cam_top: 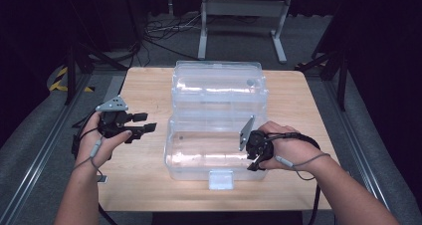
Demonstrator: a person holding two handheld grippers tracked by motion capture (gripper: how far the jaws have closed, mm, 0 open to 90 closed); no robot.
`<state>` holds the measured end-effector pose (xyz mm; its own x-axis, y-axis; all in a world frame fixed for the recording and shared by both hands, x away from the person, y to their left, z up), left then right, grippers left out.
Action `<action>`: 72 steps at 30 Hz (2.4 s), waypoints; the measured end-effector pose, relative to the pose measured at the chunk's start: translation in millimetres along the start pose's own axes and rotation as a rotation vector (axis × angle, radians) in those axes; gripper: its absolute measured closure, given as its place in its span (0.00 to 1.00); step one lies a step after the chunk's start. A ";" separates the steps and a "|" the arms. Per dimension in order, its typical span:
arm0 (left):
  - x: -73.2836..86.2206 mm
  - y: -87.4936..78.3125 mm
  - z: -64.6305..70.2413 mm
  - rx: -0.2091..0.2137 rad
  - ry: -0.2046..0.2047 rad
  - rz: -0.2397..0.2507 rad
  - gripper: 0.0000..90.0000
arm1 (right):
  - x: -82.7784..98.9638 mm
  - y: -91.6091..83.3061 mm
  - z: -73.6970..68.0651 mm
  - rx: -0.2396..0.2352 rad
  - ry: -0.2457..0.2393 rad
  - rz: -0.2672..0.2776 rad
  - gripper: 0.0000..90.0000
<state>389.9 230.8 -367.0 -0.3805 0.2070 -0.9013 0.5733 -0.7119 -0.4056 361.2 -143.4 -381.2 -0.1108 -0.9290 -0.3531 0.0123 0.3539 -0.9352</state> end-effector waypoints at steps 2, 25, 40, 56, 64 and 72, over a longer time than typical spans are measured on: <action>-0.8 -0.1 0.3 -0.002 -0.004 0.010 0.50 | 0.0 4.5 -0.1 -0.009 -0.002 -0.004 0.70; -12.0 4.8 4.1 0.012 0.034 -0.003 0.56 | 0.3 33.7 -10.9 0.001 -0.051 -0.063 0.92; -41.9 18.0 11.3 0.060 0.098 0.000 0.56 | 2.7 33.3 -11.3 0.010 -0.055 -0.030 0.92; -75.5 37.2 15.6 0.143 0.121 0.020 0.57 | 3.5 33.0 -10.5 0.006 -0.038 -0.022 0.92; -98.3 58.8 19.3 0.199 0.141 0.035 0.58 | 3.9 33.5 -10.5 0.000 -0.026 -0.010 0.91; -109.9 78.9 20.7 0.247 0.152 0.043 0.59 | 4.2 33.3 -9.7 -0.003 -0.018 -0.012 0.91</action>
<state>461.9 138.0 -296.8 -0.2357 0.2579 -0.9370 0.3854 -0.8603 -0.3337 351.5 -134.5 -413.6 -0.0928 -0.9350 -0.3422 0.0079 0.3430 -0.9393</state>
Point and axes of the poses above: each handheld gripper's, and its own axes: y roughly forward along the jaws, x roughly out of its underside, z roughly to its right, the point moved 3 cm from there along y, roughly forward along the jaws, and after that the axes turned 10 degrees about z, right-handed, at the moved point
